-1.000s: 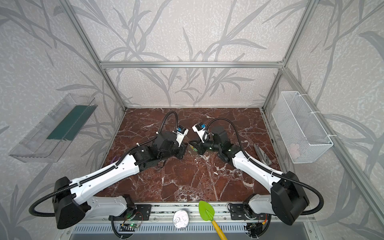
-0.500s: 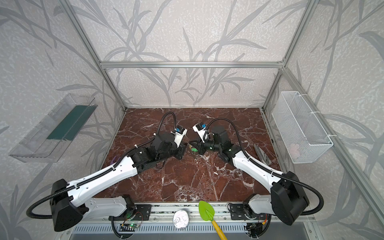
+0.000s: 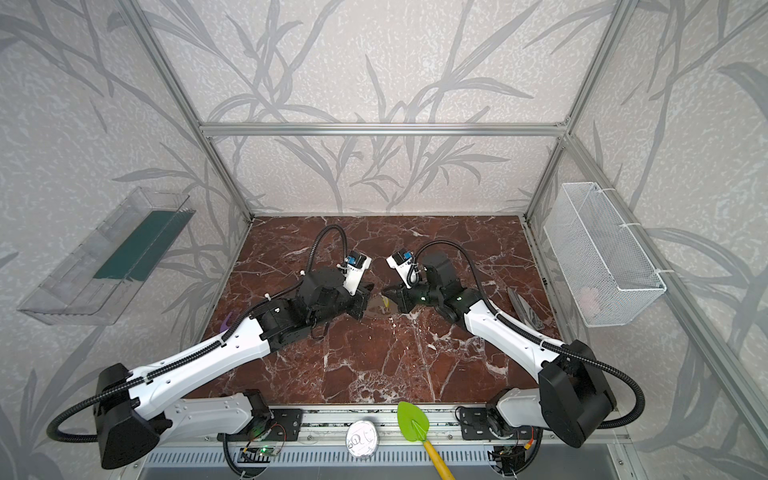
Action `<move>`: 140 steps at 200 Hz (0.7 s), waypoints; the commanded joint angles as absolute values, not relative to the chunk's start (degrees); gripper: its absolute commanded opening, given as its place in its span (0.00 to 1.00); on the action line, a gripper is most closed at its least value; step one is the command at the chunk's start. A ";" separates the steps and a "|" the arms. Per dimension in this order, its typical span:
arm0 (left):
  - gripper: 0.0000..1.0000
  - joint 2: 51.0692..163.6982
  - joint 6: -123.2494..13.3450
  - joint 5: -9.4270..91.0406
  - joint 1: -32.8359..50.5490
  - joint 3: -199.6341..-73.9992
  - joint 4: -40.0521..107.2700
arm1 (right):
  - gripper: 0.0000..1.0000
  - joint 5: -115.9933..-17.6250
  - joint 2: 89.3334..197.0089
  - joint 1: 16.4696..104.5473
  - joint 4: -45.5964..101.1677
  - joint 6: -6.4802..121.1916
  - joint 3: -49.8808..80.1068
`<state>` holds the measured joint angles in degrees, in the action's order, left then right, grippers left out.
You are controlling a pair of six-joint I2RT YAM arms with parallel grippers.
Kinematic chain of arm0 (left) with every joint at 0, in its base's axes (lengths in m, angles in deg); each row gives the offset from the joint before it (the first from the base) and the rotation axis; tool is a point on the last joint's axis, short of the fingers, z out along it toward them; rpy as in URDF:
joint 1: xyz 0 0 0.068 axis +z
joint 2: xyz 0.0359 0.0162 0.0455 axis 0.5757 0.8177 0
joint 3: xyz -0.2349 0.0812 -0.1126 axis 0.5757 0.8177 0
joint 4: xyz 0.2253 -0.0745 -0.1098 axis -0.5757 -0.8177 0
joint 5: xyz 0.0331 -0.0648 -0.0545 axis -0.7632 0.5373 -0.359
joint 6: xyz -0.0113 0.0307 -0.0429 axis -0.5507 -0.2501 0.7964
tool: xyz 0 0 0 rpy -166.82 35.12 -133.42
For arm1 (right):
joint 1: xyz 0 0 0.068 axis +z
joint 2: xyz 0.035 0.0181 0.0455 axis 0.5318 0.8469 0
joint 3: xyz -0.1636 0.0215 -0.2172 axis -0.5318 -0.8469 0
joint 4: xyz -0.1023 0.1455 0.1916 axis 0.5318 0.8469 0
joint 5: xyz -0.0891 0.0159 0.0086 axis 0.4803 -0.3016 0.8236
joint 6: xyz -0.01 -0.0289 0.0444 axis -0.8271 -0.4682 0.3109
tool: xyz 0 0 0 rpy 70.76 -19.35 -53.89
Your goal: Put the keys on the keyring
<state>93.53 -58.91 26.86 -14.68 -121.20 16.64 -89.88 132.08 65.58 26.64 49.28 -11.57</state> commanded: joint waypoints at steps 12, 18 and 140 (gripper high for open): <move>0.00 92.58 -58.31 26.39 -14.87 -120.34 17.67 | 0.00 -91.10 131.31 65.35 26.88 48.80 -9.35; 0.00 92.70 -58.34 26.43 -14.86 -120.44 17.54 | 0.00 -91.04 131.24 65.29 27.03 48.68 -9.25; 0.00 91.18 -56.62 28.42 -14.86 -119.77 13.71 | 0.00 -90.49 130.08 65.12 30.12 46.79 -6.36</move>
